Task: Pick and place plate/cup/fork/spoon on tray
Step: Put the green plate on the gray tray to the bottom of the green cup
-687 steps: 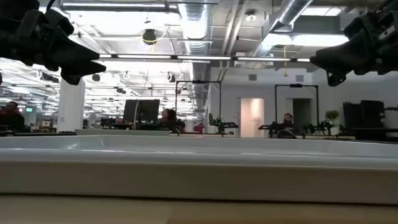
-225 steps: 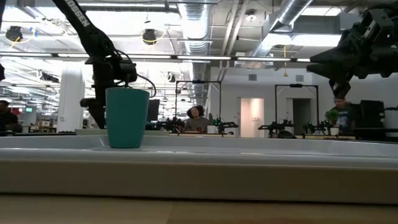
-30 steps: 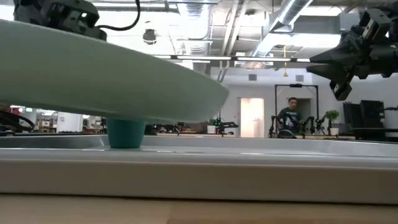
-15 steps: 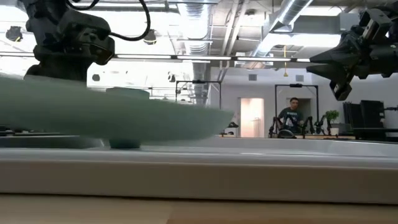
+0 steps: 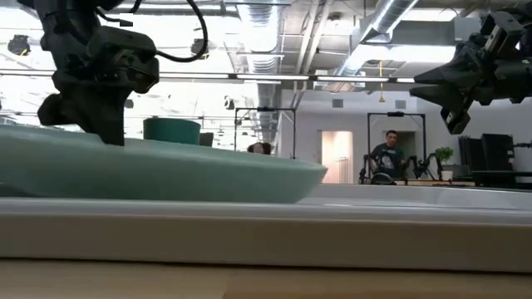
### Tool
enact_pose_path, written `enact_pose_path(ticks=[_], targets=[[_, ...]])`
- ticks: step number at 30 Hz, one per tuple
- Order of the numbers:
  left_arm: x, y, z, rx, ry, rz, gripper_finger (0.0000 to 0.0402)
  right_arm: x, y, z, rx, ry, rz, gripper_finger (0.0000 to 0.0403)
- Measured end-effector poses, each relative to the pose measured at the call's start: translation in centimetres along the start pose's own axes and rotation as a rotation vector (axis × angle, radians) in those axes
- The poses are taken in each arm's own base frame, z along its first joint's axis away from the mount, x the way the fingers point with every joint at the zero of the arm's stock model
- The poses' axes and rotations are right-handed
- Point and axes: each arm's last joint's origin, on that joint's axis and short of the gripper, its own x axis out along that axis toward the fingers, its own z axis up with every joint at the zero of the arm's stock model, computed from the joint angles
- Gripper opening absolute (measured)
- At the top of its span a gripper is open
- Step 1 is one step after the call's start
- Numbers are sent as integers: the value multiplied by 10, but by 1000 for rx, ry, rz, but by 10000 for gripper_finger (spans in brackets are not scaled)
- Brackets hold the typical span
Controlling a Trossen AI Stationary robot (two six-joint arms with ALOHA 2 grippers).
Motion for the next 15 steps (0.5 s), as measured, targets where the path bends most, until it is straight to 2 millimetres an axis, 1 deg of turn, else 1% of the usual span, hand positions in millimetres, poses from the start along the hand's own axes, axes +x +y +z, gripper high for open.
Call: enact_pose_path(ticks=[7,15], targets=[[15,-4,-2,11,29,8,0,0,0,0,0,5,-3,129],[14,-4,-1,10,16,10,6,0,0,-1,0,7,-4,129]])
